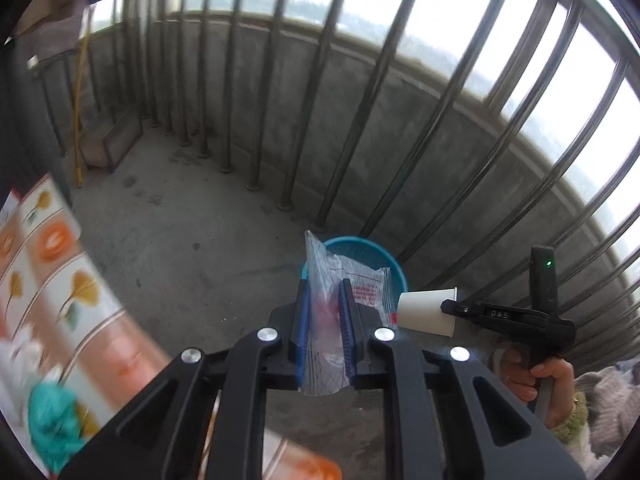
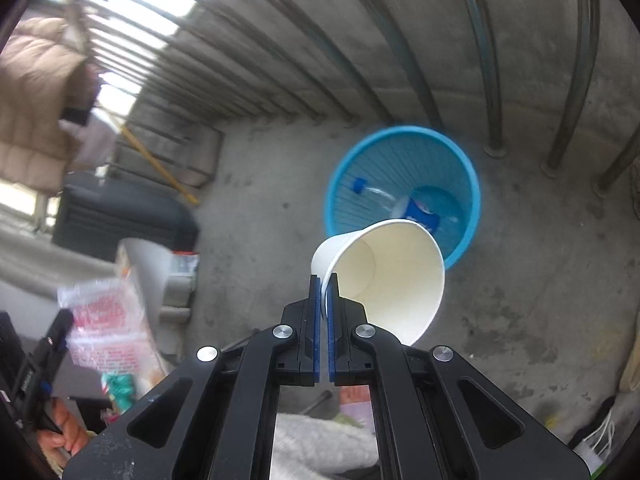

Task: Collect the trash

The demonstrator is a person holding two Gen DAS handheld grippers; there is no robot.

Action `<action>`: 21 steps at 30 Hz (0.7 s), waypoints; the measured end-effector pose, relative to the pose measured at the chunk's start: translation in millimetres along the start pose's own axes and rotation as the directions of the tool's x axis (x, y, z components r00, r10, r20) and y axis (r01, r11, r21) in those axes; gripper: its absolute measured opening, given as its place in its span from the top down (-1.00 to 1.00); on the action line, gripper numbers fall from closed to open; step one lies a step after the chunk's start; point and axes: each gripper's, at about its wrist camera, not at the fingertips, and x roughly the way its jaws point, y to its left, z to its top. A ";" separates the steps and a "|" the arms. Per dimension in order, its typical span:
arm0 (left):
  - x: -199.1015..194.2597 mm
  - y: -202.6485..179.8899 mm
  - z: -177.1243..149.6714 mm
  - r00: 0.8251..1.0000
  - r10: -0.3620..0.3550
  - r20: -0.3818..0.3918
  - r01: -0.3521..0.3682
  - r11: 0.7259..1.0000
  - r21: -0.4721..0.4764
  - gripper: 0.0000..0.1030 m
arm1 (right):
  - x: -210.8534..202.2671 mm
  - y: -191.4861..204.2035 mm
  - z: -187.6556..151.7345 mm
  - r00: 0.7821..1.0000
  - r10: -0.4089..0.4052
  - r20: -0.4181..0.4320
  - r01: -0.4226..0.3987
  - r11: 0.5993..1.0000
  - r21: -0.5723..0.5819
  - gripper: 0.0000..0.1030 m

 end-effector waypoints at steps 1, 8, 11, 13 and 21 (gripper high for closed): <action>18.5 -8.6 6.4 1.000 0.006 -0.027 -0.006 1.000 0.013 0.70 | 5.2 -9.0 4.4 1.000 -0.007 -0.005 0.007 1.000 0.008 0.95; 153.3 -33.8 35.1 0.982 0.083 -0.167 -0.076 0.996 0.046 0.26 | 55.9 -39.9 44.3 0.999 -0.031 -0.032 0.032 0.998 0.050 0.48; 187.0 -34.5 34.1 0.970 0.099 -0.222 -0.098 0.995 0.014 0.00 | 70.4 -49.8 51.1 0.993 -0.103 -0.058 0.107 0.992 0.064 0.12; 193.0 -34.4 30.9 0.963 0.110 -0.247 -0.109 0.994 0.018 -0.04 | 69.9 -53.9 50.7 0.992 -0.109 -0.059 0.113 0.991 0.076 0.10; 142.5 -16.5 33.8 0.982 0.113 -0.154 -0.117 0.993 -0.017 -0.24 | 41.9 -61.7 29.6 0.998 -0.054 0.010 0.053 0.995 0.086 -0.01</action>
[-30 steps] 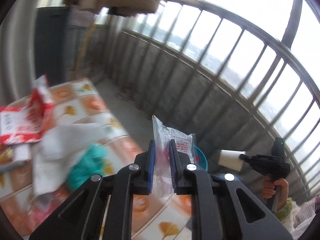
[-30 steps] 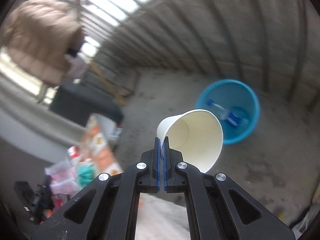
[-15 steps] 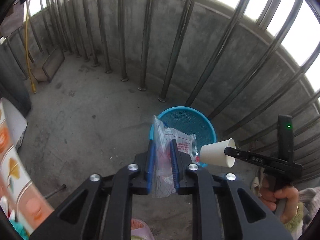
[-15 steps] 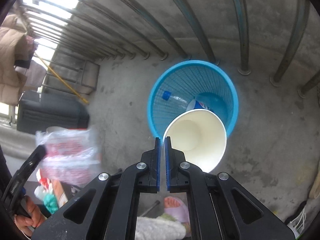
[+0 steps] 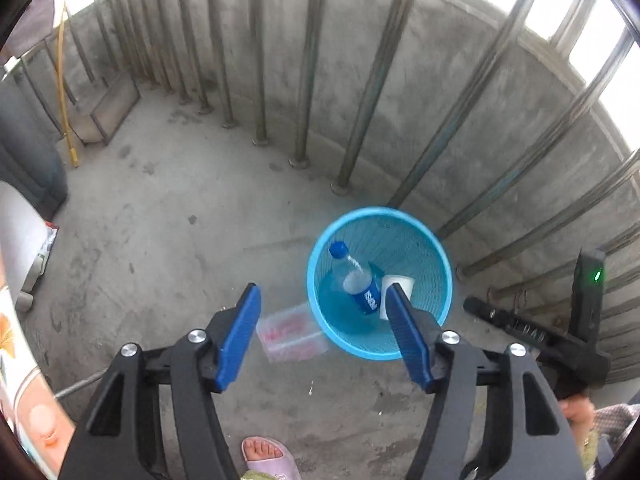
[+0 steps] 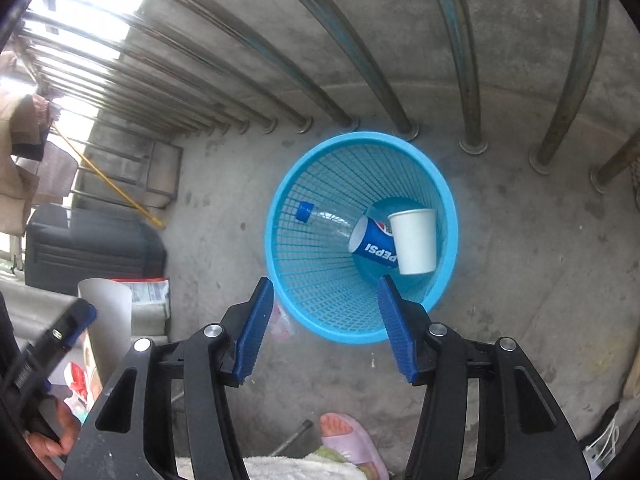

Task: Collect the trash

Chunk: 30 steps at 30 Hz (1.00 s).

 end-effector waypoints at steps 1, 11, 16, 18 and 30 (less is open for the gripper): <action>-8.5 3.3 0.0 1.000 -0.002 0.014 0.003 1.000 -0.007 -0.25 | -5.2 0.3 -4.1 1.000 0.012 0.004 -0.012 1.000 -0.007 -0.01; -130.5 34.4 -33.4 0.980 -0.038 0.195 0.046 0.998 -0.038 -0.46 | -10.3 35.5 -50.4 0.995 0.101 -0.022 -0.103 0.974 -0.202 -0.10; -183.6 72.0 -79.6 0.971 -0.010 0.239 0.026 0.998 -0.065 -0.60 | 67.8 63.1 -112.5 0.968 0.003 -0.253 -0.094 0.933 -0.348 -0.18; -198.7 87.7 -97.4 0.969 0.013 0.248 0.010 0.996 -0.093 -0.64 | 104.6 71.7 -134.4 0.944 -0.038 -0.327 -0.097 0.917 -0.386 -0.21; -281.5 186.7 -205.2 0.949 0.235 0.209 -0.146 0.919 -0.366 -0.68 | 351.0 121.9 -169.7 0.867 -0.429 -0.254 0.147 0.707 -0.691 -0.76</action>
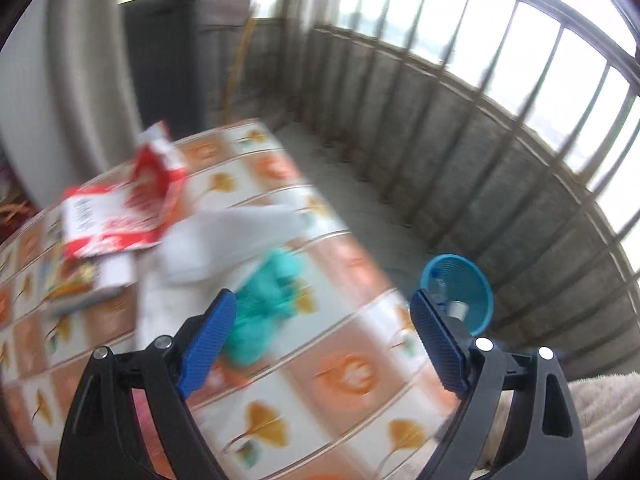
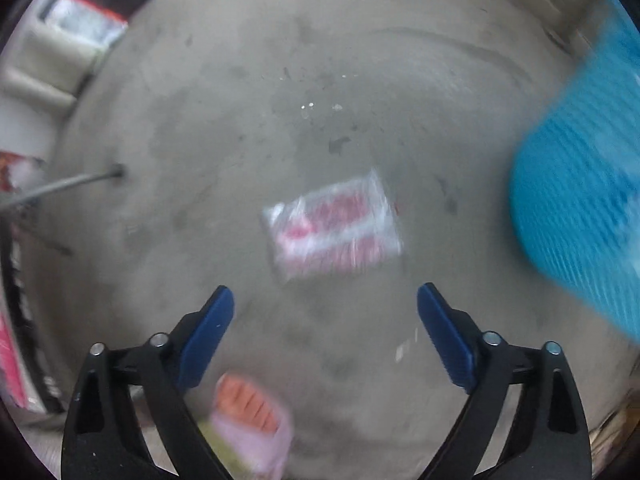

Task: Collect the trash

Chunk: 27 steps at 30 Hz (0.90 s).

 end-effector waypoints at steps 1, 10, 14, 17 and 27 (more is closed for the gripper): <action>-2.4 7.3 -2.5 1.000 0.023 -0.005 -0.023 1.000 -0.015 -0.68 | 17.4 4.8 11.1 0.999 -0.031 -0.015 0.031 0.999 -0.024 -0.77; -5.5 49.1 -19.8 0.991 0.115 -0.071 -0.123 0.986 -0.109 -0.69 | 90.1 9.8 30.9 0.986 -0.123 -0.110 0.114 0.990 -0.088 -0.79; -1.1 51.8 -19.8 0.990 0.121 -0.069 -0.129 0.985 -0.114 -0.69 | 116.6 4.8 24.1 0.975 -0.149 -0.166 0.130 0.985 -0.117 -0.79; 4.1 53.6 -20.6 0.990 0.115 -0.080 -0.124 0.984 -0.126 -0.69 | 124.2 1.1 19.8 0.977 -0.126 -0.173 0.107 0.988 -0.112 -0.79; 9.1 59.2 -22.8 0.988 0.127 -0.088 -0.139 0.980 -0.143 -0.69 | 108.4 -10.8 11.7 0.981 -0.161 -0.106 0.152 0.984 -0.092 0.14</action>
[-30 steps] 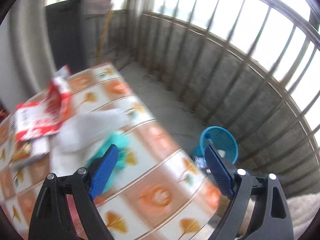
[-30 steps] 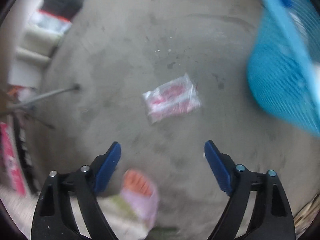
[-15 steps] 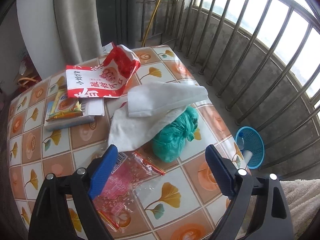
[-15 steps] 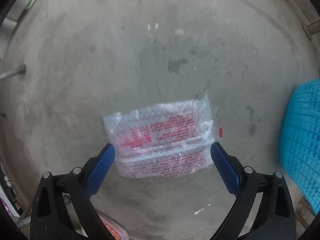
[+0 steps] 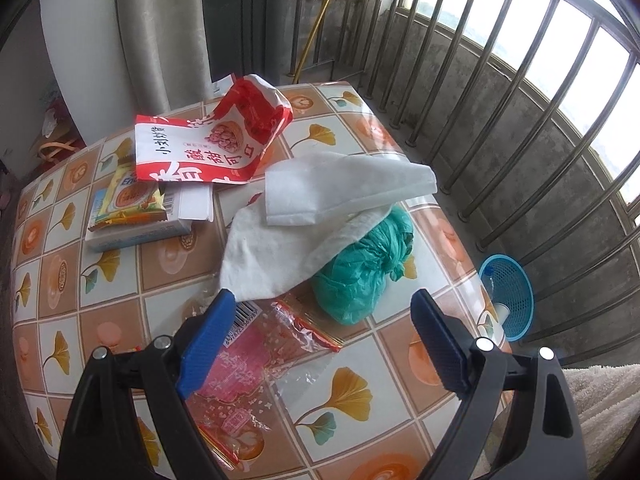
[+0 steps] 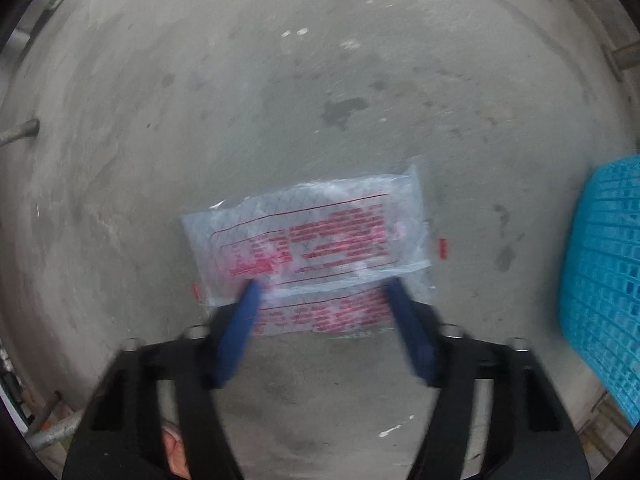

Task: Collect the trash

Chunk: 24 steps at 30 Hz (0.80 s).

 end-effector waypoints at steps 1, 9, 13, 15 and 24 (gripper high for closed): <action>-0.1 0.3 0.0 1.000 0.000 0.001 0.000 1.000 0.000 -0.69 | -1.7 -3.3 0.1 1.000 -0.001 0.001 0.001 1.000 0.014 0.46; -5.2 0.7 -4.2 1.000 -0.008 0.023 0.008 1.000 0.004 -0.69 | 0.7 -28.0 -3.4 0.999 0.035 -0.029 -0.032 0.997 0.075 1.00; -8.3 2.6 -6.1 1.000 -0.009 0.030 0.009 1.000 0.002 -0.69 | -5.4 -52.9 -18.6 0.994 0.108 0.017 -0.110 0.982 0.152 1.00; -10.0 4.0 -6.7 0.999 -0.009 0.035 0.009 1.000 0.000 -0.69 | -8.4 -67.4 -24.5 0.988 0.153 0.028 -0.155 0.967 0.203 1.00; -4.9 7.8 -7.6 1.000 -0.012 0.018 0.012 1.000 -0.012 -0.69 | 18.6 -130.3 -49.6 0.939 0.344 0.003 -0.287 0.780 0.557 -0.13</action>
